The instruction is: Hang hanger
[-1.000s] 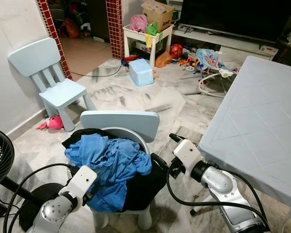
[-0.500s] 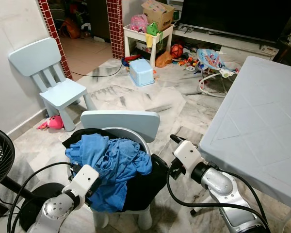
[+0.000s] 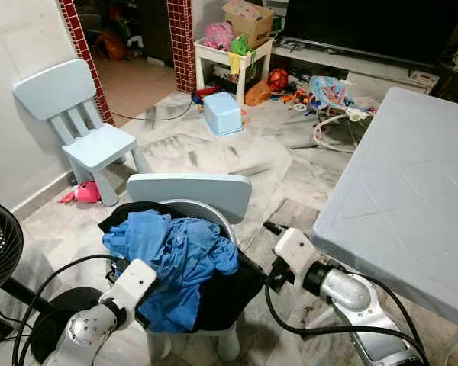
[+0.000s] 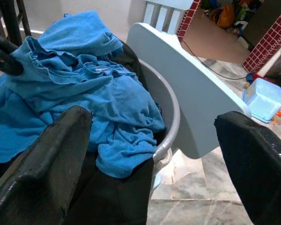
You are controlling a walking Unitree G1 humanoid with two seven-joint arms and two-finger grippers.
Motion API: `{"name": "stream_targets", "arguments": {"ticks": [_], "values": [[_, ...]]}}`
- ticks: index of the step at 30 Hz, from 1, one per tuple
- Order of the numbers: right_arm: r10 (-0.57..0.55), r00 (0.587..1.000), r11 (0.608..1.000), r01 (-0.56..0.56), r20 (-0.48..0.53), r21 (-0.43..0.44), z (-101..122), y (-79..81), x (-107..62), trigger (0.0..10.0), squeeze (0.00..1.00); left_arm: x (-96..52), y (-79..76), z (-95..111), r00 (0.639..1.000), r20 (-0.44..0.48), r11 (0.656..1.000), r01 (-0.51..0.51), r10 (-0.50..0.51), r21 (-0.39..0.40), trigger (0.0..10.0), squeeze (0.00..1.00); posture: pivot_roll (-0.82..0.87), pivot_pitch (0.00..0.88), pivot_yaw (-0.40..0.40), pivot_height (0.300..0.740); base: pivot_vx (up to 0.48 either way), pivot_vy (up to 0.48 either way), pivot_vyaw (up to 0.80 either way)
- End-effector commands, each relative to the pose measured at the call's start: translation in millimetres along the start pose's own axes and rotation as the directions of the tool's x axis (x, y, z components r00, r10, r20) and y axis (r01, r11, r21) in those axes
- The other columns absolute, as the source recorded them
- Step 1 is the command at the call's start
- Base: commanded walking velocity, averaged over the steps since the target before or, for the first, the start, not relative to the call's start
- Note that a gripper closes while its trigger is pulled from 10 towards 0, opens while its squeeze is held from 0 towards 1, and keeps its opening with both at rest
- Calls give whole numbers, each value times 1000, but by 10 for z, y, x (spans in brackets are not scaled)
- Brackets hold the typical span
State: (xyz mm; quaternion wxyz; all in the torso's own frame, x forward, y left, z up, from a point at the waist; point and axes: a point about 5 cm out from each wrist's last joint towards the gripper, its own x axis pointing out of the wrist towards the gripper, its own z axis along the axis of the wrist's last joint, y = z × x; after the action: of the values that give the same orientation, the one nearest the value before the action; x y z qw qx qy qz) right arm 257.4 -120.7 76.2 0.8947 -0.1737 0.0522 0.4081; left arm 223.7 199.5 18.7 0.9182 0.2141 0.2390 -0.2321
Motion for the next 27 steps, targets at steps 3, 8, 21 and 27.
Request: {"name": "stream_targets", "arguments": {"ticks": [3, 8, 21, 27], "values": [[31, 1000, 999, -31, 2, -8, 29, 9, 6, 10000, 0, -12, 36, 31, 999, 30, 999, -33, 33, 6, 0, 0, -57, 24, 11, 740, 0, 0, 0], [35, 999, 999, -36, -15, -33, 7, -46, 18, 10000, 0, -58, 85, 156, 986, 110, 992, -126, 129, -28, 0, 0, -44, 30, 2, 740, 0, 0, 0], [-58, 998, 998, 58, 25, -29, 75, -159, 154, 10000, 0, -134, 187, 1213, 776, 532, 940, -295, 339, -169, 0, 0, -41, 0, -13, 740, 0, 0, 0], [-191, 980, 981, 189, 56, 43, 80, -253, 167, 10000, 0, -219, 247, 1500, 648, 615, 890, -384, 448, -245, 0, 0, -46, 0, -6, 740, 0, 0, 0]]}}
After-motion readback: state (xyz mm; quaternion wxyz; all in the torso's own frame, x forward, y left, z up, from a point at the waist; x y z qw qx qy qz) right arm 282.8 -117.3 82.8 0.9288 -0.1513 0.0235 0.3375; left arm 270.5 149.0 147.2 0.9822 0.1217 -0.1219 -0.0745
